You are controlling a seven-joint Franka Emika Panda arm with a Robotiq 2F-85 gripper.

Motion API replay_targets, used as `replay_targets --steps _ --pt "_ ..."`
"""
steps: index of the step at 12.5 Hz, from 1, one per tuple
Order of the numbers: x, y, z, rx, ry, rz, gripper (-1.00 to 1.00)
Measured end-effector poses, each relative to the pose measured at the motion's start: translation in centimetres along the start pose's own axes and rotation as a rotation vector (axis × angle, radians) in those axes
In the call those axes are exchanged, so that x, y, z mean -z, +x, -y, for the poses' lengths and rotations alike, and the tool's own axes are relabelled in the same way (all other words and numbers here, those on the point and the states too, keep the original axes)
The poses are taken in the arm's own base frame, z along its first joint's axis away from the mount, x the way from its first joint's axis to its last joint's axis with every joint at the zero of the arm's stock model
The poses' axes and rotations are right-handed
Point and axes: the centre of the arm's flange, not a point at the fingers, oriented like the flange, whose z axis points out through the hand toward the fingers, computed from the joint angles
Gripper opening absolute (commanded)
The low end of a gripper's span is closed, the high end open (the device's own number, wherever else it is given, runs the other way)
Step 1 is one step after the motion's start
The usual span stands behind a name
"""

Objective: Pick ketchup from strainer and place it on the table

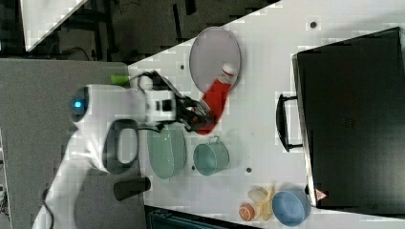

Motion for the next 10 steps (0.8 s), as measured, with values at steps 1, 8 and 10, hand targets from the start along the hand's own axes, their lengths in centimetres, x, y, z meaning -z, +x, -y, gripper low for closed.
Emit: replay_targets --steps 1,8,10 --pt "-2.0 -0.7 -0.6 0.003 -0.03 0.031 0.21" --pt "-13.2 -6.1 1.2 0.124 -0.024 0.009 0.27" --pt "-16.5 -6.2 1.4 0.135 -0.03 0.033 0.68"
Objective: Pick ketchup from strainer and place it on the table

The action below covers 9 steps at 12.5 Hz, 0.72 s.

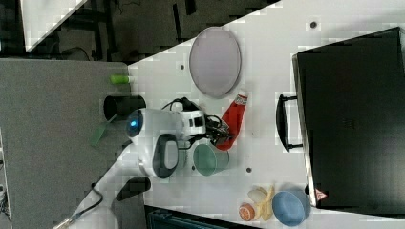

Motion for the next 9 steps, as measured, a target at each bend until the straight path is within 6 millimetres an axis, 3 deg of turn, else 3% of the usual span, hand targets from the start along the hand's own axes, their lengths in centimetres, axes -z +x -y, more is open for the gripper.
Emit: replay_targets --steps 2,4,5,7,9 --pt "-2.7 -0.1 -0.5 0.003 -0.022 0.048 1.0" --pt "-3.5 -0.3 -1.3 -0.005 -0.04 0.071 1.0" --pt "-2.9 -0.1 -1.6 -0.009 -0.04 0.062 1.0" --pt "0.4 0.9 -1.8 -0.025 -0.029 0.023 1.0" --pt "5.9 2.4 -1.4 -0.04 -0.013 -0.031 1.0"
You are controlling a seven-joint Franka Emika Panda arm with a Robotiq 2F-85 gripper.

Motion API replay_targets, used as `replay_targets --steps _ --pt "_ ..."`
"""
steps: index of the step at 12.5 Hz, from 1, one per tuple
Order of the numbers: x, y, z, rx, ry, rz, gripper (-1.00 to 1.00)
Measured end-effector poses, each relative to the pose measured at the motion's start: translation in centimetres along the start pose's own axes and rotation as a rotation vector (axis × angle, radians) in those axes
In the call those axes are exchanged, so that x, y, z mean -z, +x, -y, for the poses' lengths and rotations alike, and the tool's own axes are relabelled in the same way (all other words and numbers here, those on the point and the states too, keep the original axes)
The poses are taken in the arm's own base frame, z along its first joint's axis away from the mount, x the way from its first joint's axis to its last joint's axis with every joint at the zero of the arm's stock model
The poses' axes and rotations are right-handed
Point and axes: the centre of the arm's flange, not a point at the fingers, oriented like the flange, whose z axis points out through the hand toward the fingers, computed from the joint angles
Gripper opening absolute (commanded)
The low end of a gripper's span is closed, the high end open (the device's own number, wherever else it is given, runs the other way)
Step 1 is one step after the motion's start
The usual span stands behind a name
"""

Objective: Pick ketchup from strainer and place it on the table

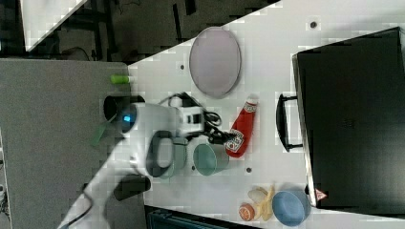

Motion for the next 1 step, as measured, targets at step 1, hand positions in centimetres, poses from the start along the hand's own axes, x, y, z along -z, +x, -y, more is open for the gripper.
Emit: replay_targets --steps 1 --pt "3.46 0.9 0.58 0.001 0.01 -0.031 1.0"
